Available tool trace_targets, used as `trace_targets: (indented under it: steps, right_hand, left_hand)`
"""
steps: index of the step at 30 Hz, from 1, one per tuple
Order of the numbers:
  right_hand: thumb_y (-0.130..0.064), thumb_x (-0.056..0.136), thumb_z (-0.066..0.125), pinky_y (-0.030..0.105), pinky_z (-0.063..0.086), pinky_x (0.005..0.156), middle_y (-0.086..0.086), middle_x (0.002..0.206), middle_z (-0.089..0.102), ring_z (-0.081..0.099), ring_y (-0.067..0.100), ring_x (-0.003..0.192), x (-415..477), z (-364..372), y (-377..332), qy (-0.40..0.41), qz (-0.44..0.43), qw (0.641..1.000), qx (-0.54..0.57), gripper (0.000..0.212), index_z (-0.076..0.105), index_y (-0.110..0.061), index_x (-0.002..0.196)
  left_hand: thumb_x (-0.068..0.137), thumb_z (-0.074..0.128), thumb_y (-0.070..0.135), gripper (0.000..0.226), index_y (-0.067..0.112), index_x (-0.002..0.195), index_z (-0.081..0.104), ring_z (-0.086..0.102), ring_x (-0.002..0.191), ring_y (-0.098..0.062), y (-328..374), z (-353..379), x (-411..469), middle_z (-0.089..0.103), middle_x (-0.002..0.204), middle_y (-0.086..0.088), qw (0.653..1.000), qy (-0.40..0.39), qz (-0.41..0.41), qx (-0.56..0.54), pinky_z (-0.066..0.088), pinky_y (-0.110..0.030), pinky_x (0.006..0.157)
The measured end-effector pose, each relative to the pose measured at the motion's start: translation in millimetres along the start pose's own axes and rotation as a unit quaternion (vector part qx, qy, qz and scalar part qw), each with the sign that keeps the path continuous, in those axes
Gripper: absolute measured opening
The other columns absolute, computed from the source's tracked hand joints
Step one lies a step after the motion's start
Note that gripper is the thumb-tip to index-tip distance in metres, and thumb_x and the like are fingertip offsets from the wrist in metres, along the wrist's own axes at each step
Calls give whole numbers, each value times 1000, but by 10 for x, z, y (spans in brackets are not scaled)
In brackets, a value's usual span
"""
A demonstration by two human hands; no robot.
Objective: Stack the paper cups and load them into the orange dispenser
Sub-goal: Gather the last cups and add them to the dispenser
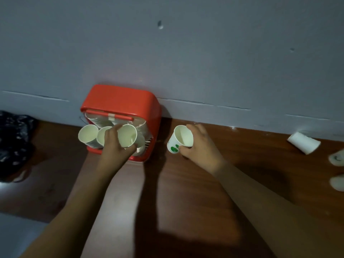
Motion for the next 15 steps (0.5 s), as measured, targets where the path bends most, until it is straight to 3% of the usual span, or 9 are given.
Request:
trace_targets:
  steps: [4, 7, 11, 15]
  right_hand:
    - [-25, 81, 75, 30, 44, 94, 1, 135, 39, 47, 17, 117, 105, 302, -261, -15, -5, 1000, -11, 67, 43, -17, 140]
    - [-24, 80, 75, 31, 45, 94, 1, 134, 41, 47, 17, 117, 163, 476, -355, -15, -7, 1000, -18, 68, 43, -17, 140]
    - [-19, 77, 76, 15, 33, 85, 1, 128, 44, 46, 11, 110, 219, 616, -396, 8, -15, 1000, -4, 64, 49, -16, 135]
    - [-20, 77, 77, 1, 33, 80, -3, 123, 45, 43, 0, 103, 243, 707, -454, 31, -39, 999, 15, 63, 49, -16, 133]
  left_hand:
    - [72, 85, 12, 78, 3, 138, 45, 45, 122, -28, -237, 47, 120, 48, 131, -16, 999, 4, 11, 47, 36, -32, 98]
    - [68, 85, 10, 74, 3, 133, 50, 49, 108, -26, -317, 171, 184, 53, 118, -15, 995, -6, 71, 74, 45, -39, 94]
    - [68, 87, 30, 71, 5, 126, 54, 57, 102, -35, -509, 450, 200, 56, 114, -14, 986, -69, 94, 119, 52, -46, 84]
    - [68, 87, 36, 81, 0, 132, 52, 58, 108, -40, -690, 610, 192, 60, 119, -20, 987, -85, 89, 103, 50, -45, 91]
Point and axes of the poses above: each hand's wrist, its own x-axis towards the middle knuckle, its own z-axis out of the palm, y = z × x, the point moved 6 cm from there along x, towards the middle knuckle
